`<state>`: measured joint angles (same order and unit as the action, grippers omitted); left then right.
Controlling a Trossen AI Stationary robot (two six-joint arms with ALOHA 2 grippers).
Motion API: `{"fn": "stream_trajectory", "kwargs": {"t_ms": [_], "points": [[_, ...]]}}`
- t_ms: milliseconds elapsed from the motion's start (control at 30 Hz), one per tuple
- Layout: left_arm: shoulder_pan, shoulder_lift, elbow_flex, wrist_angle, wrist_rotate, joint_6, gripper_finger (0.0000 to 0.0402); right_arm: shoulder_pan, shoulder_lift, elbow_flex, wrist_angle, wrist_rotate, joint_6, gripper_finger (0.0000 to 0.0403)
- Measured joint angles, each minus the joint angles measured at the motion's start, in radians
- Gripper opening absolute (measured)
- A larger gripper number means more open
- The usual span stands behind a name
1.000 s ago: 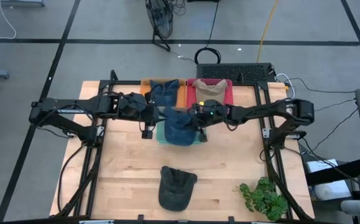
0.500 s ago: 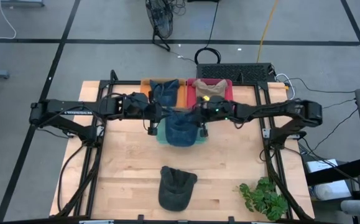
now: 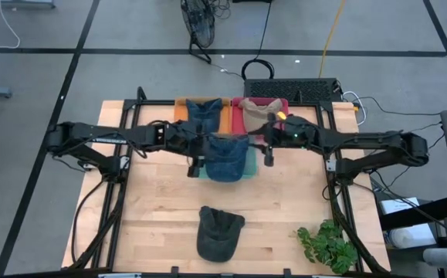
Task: Pick & Place hat
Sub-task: Put the blue cap into the orange bin
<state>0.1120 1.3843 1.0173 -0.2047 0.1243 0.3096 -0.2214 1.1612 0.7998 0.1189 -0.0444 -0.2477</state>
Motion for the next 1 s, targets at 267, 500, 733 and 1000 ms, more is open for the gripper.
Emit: {"fn": "stream_trajectory", "kwargs": {"t_ms": [267, 500, 733, 1000], "points": [[0.007, 0.098, 0.011, 0.041, 0.010, -0.017, 0.0225, -0.003, -0.114, -0.101, 0.117, 0.313, -0.009, 0.0152], [0.025, 0.163, 0.024, 0.132, -0.058, -0.090, 0.0225, -0.014, -0.190, -0.146, 0.247, 0.332, -0.097, 0.0150], [0.025, 0.250, 0.023, 0.139, -0.074, -0.133, 0.0225, -0.044, -0.218, -0.164, 0.351, 0.331, -0.175, 0.0148], [0.038, 0.266, 0.022, 0.099, -0.117, -0.189, 0.0222, -0.083, -0.220, -0.165, 0.405, 0.300, -0.220, 0.0145]]}}
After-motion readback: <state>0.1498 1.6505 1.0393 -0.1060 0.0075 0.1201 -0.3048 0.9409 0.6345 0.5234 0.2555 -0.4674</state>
